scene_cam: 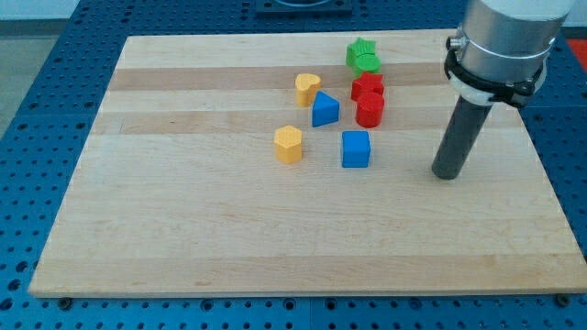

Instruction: Push the blue cube slightly left

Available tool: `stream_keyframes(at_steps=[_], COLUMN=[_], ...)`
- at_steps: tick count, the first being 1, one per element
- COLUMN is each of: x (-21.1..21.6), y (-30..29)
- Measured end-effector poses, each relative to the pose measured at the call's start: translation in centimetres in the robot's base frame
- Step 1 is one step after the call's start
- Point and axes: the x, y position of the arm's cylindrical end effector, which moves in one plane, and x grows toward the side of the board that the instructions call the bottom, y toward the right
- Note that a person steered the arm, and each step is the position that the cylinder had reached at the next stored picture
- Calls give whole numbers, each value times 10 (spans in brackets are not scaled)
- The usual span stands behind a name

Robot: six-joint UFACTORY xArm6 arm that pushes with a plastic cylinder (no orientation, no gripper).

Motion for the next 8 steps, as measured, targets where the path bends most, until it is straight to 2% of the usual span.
stream_keyframes(at_steps=[2,5,8], x=[0,-4,-59], y=[-2,-62,-102])
